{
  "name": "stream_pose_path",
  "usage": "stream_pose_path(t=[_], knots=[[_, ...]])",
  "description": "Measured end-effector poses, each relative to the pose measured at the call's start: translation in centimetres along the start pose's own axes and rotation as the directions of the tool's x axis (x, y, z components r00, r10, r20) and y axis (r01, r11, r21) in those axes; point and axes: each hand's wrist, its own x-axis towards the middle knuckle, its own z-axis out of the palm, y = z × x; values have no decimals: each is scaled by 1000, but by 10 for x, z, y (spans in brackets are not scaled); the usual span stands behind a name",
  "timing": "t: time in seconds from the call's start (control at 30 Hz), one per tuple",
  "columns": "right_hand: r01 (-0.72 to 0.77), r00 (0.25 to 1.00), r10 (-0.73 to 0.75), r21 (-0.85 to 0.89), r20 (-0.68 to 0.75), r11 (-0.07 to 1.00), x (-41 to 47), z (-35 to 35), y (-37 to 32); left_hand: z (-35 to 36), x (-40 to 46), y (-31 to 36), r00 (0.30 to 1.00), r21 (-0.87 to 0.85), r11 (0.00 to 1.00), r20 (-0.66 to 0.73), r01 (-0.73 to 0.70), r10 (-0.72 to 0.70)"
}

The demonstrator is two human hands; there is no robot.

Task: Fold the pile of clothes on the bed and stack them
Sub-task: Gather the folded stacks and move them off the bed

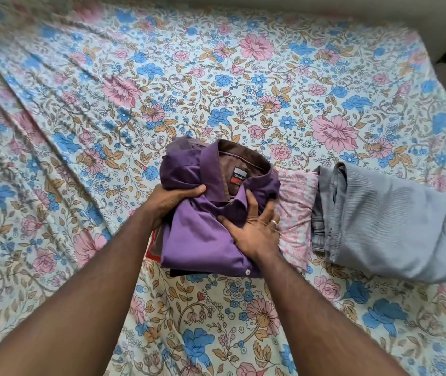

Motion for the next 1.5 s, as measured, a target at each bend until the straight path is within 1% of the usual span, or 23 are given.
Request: stream_pose_path(t=[0.07,0.1,0.17,0.27,0.33,0.43,0.57,0.7,0.8,0.87,0.93,1.0,1.07,1.1,1.13,1.17,1.2,1.23,1.27,1.3,1.37,1.43,1.5], knots=[[5,1000,-5,8,-15,1000,1,1,0,0,0,-2,999,-2,1000,-39,-13,13],[7,1000,-7,7,-21,1000,2,1,1,1,-2,-2,999,-8,1000,-36,-24,24],[9,1000,-9,14,-18,1000,3,2,3,4,-9,-3,997,-23,996,3,-81,82],[20,1000,-19,35,-25,999,4,6,6,10,-24,-3,981,-39,981,16,-190,191],[24,999,-22,36,-42,999,5,6,8,13,-30,-3,973,-31,974,39,-225,227],[31,999,-29,46,-45,998,6,7,8,13,-34,-6,976,-23,978,61,-209,210],[42,997,-40,41,-61,998,5,7,8,9,-30,-10,986,-42,986,38,-162,164],[53,997,-51,25,-60,998,0,3,7,4,-33,-19,972,-58,971,29,-231,233],[122,987,-122,-13,-102,992,-11,2,3,-3,-50,-29,965,-117,958,-7,-262,263],[191,971,-199,-67,-135,979,-29,3,-1,-14,-72,-42,969,-164,955,-36,-248,245],[264,954,-279,-134,-107,955,-56,12,-10,-34,-99,-68,979,-218,956,-98,-194,177],[324,942,-334,-178,-34,929,-87,28,-23,-64,-130,-104,991,-299,950,-126,-89,53],[384,922,-384,-208,44,900,-121,54,-39,-99,-167,-142,987,-378,923,-101,75,-122],[420,907,-415,-188,71,888,-139,69,-46,-115,-188,-159,978,-416,897,-72,148,-195],[444,896,-437,-126,82,887,-152,82,-50,-126,-205,-176,970,-454,870,-47,193,-240],[446,892,-443,-25,88,895,-163,94,-53,-133,-223,-190,964,-507,835,-34,212,-265],[429,895,-437,94,85,898,-172,108,-56,-140,-241,-203,961,-544,811,-26,216,-274],[381,915,-398,180,69,907,-175,117,-57,-143,-254,-213,958,-579,782,-4,230,-285],[326,937,-345,221,55,919,-179,128,-58,-145,-268,-227,955,-611,756,3,236,-296],[259,961,-274,226,40,939,-176,135,-56,-145,-273,-238,956,-636,738,0,227,-294],[179,974,-203,208,100,962,-175,147,-57,-146,-283,-259,958,-681,706,-20,196,-285],[208,949,-253,232,185,950,-175,157,-58,-143,-287,-272,963,-724,670,-31,163,-267],[232,932,-306,331,194,915,-175,162,-57,-139,-288,-275,969,-745,653,-39,135,-245]])
